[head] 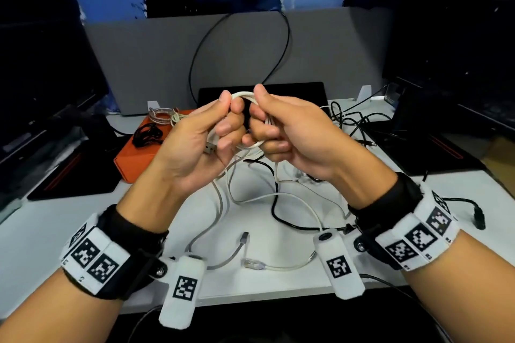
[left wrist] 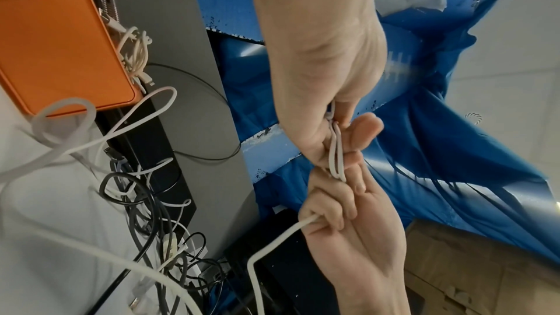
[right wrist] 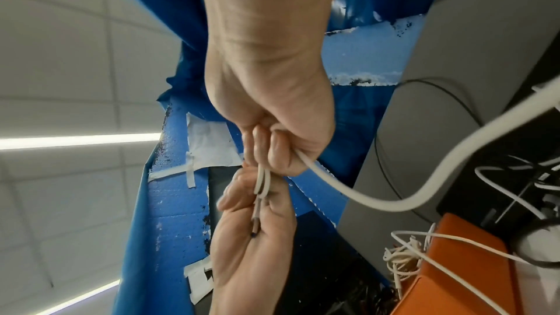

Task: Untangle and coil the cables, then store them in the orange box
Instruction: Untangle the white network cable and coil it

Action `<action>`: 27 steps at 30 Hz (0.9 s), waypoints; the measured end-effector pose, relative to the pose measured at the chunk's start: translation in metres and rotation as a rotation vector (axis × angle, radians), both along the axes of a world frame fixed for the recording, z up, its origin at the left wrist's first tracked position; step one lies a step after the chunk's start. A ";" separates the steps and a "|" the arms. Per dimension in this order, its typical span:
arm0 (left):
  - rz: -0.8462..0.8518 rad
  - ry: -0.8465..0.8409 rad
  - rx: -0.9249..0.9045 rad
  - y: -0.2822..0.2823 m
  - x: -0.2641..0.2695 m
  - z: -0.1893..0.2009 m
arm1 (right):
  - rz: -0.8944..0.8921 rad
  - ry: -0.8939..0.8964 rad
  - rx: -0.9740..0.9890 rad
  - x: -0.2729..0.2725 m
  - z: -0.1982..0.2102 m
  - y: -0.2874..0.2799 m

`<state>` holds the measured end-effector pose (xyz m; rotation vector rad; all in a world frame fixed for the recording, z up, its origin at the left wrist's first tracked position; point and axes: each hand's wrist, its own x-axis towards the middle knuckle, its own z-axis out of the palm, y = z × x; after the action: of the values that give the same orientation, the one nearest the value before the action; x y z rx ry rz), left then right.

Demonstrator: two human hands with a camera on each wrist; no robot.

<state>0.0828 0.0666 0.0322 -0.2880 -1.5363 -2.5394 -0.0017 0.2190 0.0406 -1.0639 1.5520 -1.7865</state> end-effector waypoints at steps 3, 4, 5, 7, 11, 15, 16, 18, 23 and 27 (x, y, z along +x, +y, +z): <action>-0.066 -0.034 -0.019 0.000 0.004 0.001 | -0.076 0.199 0.003 -0.002 -0.001 0.001; -0.098 -0.046 -0.027 0.001 0.006 0.002 | -0.095 0.282 0.009 -0.003 -0.001 0.001; -0.118 -0.055 -0.050 0.001 0.007 0.003 | -0.093 0.337 0.022 -0.004 -0.001 0.002; -0.111 -0.072 -0.149 0.000 0.009 0.005 | -0.054 0.363 0.054 -0.006 -0.002 0.003; -0.053 -0.022 -0.175 0.004 0.011 0.004 | -0.026 0.360 0.034 -0.001 0.003 0.005; -0.087 0.074 0.066 0.022 0.005 -0.004 | -0.053 0.324 0.002 0.000 0.009 0.008; -0.115 0.088 0.106 0.024 0.004 -0.005 | -0.051 0.323 0.005 -0.001 0.010 0.009; -0.172 0.104 0.109 0.023 0.003 -0.006 | -0.031 0.315 0.007 -0.005 0.008 0.011; -0.182 0.105 0.021 0.010 0.006 -0.003 | -0.071 0.306 -0.036 -0.015 -0.005 0.003; -0.062 0.175 0.066 -0.002 0.005 0.005 | -0.196 0.444 0.030 -0.024 -0.015 -0.003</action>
<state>0.0880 0.0648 0.0369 -0.5419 -1.3985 -2.5280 -0.0257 0.2160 0.0258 -1.4059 1.9968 -1.7207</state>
